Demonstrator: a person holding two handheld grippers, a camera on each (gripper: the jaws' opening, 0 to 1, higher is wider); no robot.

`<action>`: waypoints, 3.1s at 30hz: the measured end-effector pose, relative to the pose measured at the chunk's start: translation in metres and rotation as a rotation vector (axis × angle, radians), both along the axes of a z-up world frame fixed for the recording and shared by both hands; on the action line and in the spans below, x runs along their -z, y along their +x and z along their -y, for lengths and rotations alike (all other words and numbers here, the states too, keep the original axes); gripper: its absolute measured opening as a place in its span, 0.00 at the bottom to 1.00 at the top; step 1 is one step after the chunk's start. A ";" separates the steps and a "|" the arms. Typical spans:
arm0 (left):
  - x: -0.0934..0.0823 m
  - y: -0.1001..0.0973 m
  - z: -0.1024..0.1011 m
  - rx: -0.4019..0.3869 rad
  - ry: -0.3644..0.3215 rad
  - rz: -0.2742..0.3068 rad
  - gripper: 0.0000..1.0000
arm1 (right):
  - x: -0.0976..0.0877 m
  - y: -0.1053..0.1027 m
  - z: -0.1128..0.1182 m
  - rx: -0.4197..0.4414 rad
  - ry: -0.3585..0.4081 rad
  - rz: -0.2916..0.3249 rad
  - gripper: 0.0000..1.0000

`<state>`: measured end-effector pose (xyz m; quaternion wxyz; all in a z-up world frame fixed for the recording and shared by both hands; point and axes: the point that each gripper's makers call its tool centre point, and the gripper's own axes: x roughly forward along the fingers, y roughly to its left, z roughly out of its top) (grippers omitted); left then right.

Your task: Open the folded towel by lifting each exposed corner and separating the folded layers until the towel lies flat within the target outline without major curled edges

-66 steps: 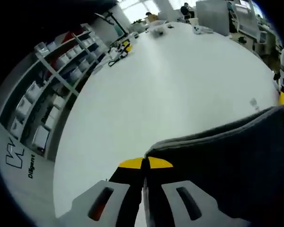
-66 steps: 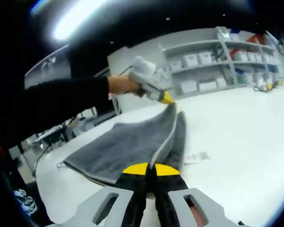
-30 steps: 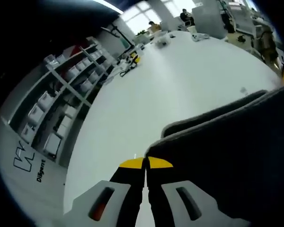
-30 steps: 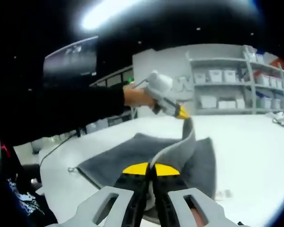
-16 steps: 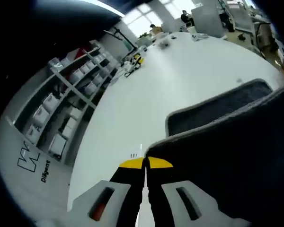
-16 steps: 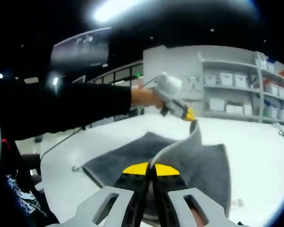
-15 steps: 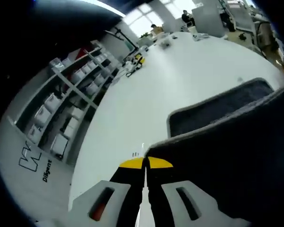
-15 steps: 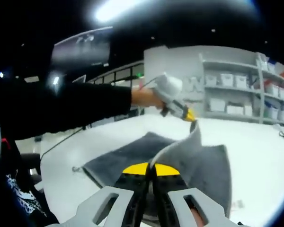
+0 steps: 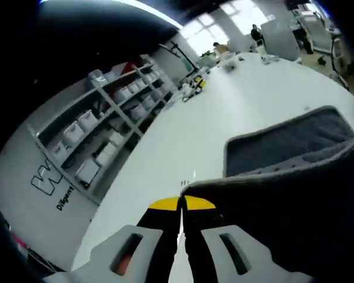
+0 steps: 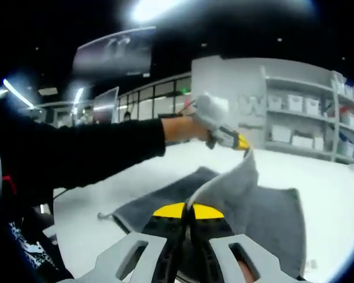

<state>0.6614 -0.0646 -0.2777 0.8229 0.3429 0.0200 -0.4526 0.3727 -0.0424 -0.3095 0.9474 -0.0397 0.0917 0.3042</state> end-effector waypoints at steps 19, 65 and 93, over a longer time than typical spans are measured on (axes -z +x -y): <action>-0.029 0.000 -0.015 -0.043 -0.013 0.204 0.00 | 0.007 0.005 -0.012 -0.026 0.001 -0.018 0.00; 0.000 0.009 -0.137 -0.077 0.196 0.301 0.00 | -0.004 0.019 -0.145 -0.241 -0.097 0.022 0.00; 0.005 0.000 -0.252 -0.218 0.335 0.316 0.00 | -0.014 0.010 -0.221 -0.365 -0.175 0.078 0.00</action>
